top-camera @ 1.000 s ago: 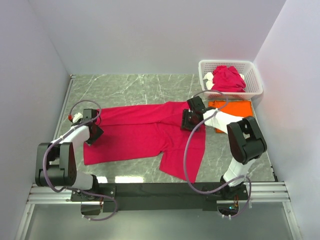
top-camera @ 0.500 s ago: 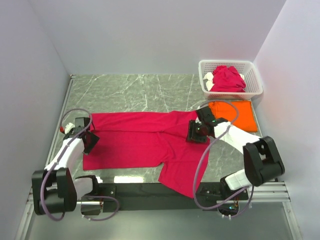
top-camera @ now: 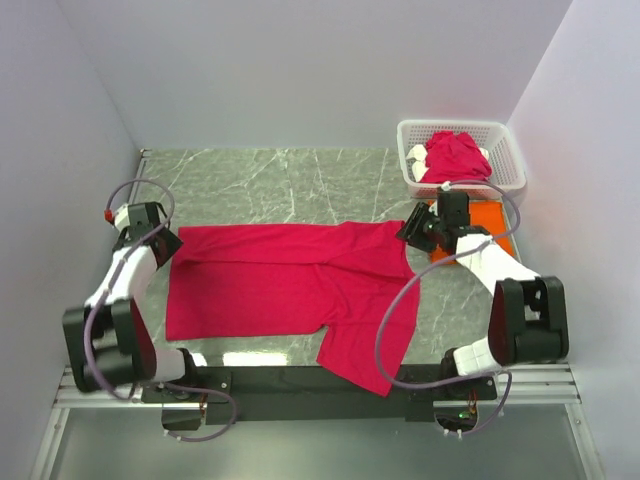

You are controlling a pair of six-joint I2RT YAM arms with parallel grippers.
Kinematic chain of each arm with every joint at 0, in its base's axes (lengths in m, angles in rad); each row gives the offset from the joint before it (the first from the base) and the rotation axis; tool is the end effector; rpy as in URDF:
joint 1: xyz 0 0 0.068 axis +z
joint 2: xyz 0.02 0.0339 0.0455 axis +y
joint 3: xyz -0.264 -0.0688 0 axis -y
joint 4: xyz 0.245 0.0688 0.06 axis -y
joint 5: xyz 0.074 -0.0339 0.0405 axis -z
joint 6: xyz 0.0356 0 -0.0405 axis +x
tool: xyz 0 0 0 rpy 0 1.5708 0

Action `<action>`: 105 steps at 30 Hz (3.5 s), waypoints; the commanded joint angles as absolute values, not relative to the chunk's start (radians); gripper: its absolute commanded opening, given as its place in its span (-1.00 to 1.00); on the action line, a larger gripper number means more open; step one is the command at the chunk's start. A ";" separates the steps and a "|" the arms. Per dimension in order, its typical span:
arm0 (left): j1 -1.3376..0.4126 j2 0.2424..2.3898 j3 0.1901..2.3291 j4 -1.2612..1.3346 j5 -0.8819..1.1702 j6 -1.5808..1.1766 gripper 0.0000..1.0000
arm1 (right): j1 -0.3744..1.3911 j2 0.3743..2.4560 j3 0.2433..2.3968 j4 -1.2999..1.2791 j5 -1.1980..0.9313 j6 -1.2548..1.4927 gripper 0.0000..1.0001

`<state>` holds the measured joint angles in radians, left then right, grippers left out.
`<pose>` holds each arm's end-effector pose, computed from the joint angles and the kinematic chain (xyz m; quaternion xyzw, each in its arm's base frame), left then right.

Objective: Fold and stack the t-shirts
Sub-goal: Fold the tshirt

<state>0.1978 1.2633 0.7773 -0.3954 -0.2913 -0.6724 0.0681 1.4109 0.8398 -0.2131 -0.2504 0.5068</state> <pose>0.2466 0.0598 0.2203 -0.4370 0.8238 0.0542 0.3571 0.2920 0.0288 0.2156 0.1527 0.9049 0.2184 0.3319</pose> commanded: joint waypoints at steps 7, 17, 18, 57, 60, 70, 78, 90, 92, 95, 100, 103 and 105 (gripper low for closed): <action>0.245 1.554 0.975 -0.224 -0.103 -0.554 0.13 | 0.040 1.557 0.923 -0.078 -0.276 0.526 0.00; 0.244 1.687 1.060 -0.202 -0.055 -0.503 0.14 | 0.026 1.690 0.994 -0.066 -0.227 0.499 0.00; 0.244 1.709 1.068 -0.204 -0.049 -0.496 0.14 | 0.026 1.700 1.002 -0.066 -0.229 0.496 0.00; 0.203 1.796 1.153 -0.255 -0.127 -0.446 -0.99 | 0.006 1.806 1.088 -0.055 -0.304 0.499 -0.93; 0.204 1.816 1.190 -0.265 -0.144 -0.443 -0.99 | -0.032 1.804 1.091 -0.063 -0.298 0.503 -1.00; 0.204 1.796 1.155 -0.262 -0.126 -0.457 -0.29 | -0.046 1.807 1.106 -0.075 -0.340 0.488 -1.00; 0.202 1.815 1.146 -0.253 -0.087 -0.453 -0.20 | -0.046 1.816 1.109 -0.071 -0.359 0.486 -1.00; 0.204 1.818 1.132 -0.245 -0.046 -0.459 -0.22 | -0.046 1.821 1.103 -0.057 -0.377 0.495 -1.00; 0.204 1.827 1.135 -0.247 -0.052 -0.459 -0.31 | -0.046 1.821 1.103 -0.058 -0.377 0.495 -1.00; 0.204 1.830 1.141 -0.255 -0.063 -0.456 -0.50 | -0.046 1.822 1.106 -0.064 -0.374 0.491 -1.00; 0.204 1.832 1.144 -0.256 -0.084 -0.443 -0.70 | -0.046 1.819 1.104 -0.064 -0.368 0.491 -1.00; 0.204 1.845 1.149 -0.261 -0.090 -0.442 -0.75 | -0.046 1.816 1.103 -0.066 -0.367 0.492 -1.00; 0.204 1.848 1.147 -0.256 -0.087 -0.439 -0.83 | -0.045 1.818 1.104 -0.069 -0.364 0.491 -1.00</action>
<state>0.2070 1.8320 1.1351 -0.2707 -0.0769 -0.4541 -0.0437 1.8366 1.0679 -0.0891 -0.3634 0.5003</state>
